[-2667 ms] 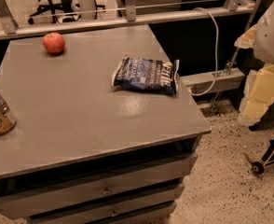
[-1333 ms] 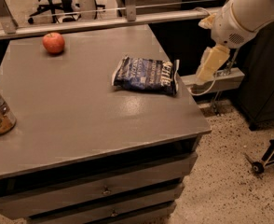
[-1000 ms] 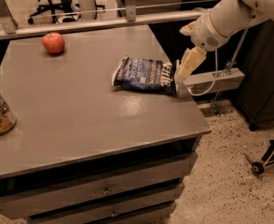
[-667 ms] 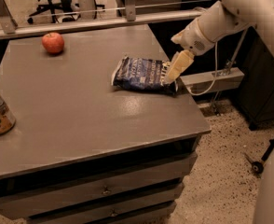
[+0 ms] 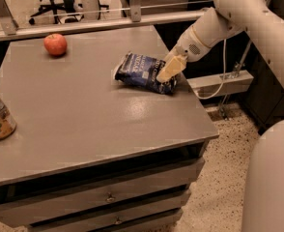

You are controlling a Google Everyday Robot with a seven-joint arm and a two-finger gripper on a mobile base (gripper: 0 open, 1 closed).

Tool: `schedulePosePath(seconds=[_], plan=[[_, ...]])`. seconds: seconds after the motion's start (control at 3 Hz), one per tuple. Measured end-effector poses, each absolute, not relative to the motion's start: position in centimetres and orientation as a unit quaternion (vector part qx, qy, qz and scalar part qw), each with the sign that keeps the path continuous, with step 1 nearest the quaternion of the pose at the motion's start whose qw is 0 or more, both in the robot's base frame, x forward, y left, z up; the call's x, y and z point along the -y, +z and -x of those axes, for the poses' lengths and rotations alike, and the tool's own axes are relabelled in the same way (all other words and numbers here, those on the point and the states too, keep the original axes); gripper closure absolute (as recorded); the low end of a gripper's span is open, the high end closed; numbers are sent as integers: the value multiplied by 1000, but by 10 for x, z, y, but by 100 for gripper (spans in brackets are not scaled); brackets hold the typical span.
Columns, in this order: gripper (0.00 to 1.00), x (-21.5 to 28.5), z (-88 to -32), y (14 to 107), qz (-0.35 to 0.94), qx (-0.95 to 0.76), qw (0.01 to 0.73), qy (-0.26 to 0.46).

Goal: Move blue chip bag near apple

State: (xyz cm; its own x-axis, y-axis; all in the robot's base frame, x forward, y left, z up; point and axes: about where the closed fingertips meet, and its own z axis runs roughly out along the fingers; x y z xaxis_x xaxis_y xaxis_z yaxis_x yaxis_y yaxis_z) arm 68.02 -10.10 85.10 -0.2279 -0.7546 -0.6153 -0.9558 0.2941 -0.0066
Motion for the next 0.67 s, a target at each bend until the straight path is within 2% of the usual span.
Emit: schedulePosePath(seconds=[0.33, 0.67], plan=[[88, 98, -675, 858, 559, -761, 261, 201], [100, 107, -668, 894, 553, -755, 297, 189]])
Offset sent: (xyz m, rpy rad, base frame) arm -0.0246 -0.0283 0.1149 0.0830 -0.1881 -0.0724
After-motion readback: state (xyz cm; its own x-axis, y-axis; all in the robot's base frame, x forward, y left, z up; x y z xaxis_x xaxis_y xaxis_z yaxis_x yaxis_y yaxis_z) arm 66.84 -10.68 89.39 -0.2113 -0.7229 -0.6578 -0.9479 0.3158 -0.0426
